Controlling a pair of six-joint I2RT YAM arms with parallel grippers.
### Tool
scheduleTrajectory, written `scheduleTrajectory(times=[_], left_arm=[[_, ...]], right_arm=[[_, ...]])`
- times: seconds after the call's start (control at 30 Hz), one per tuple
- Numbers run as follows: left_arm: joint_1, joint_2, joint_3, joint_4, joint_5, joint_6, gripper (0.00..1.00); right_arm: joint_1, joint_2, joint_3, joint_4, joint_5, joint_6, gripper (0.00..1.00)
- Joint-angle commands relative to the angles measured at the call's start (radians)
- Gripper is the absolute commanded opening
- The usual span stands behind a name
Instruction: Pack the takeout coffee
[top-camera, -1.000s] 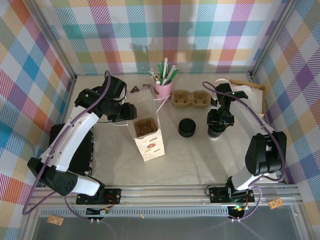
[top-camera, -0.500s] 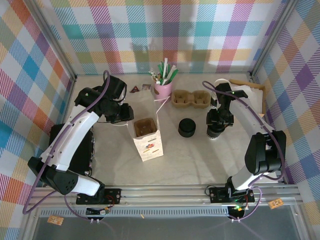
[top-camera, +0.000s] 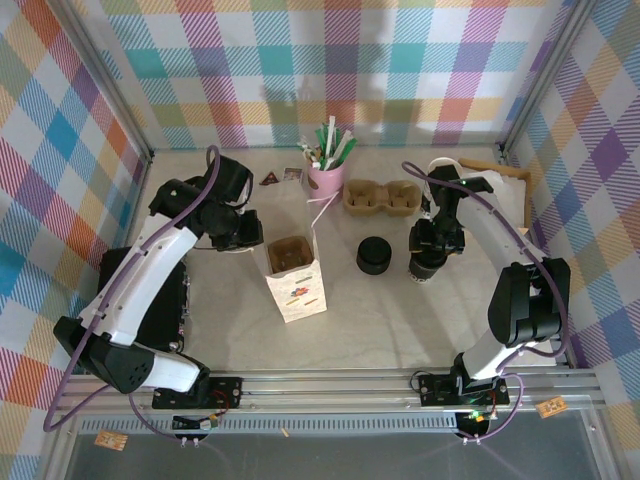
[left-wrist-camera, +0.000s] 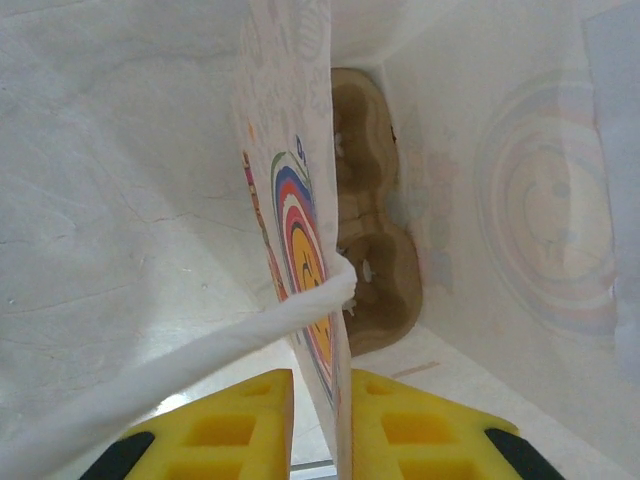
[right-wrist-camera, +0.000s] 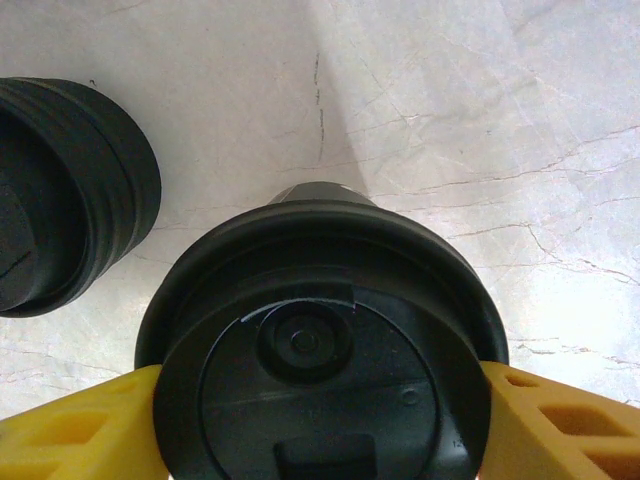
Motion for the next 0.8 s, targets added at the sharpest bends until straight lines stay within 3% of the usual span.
scheduleTrajectory(times=[0.0, 0.33, 0.63, 0.77], left_arm=[[-0.007, -0.035, -0.018, 0.008, 0.024, 0.016, 0.20], [-0.007, -0.061, -0.036, 0.027, 0.025, 0.042, 0.19], [-0.007, -0.057, -0.029, 0.044, 0.053, 0.104, 0.00], [-0.007, -0.051, -0.010, 0.055, 0.068, 0.135, 0.00]], right_arm=[[0.011, 0.017, -0.018, -0.020, 0.020, -0.011, 0.09], [0.034, -0.019, 0.014, -0.002, 0.103, -0.018, 0.00], [0.043, -0.079, 0.084, -0.050, 0.128, 0.023, 0.00], [0.043, -0.080, 0.133, -0.096, 0.117, 0.061, 0.00]])
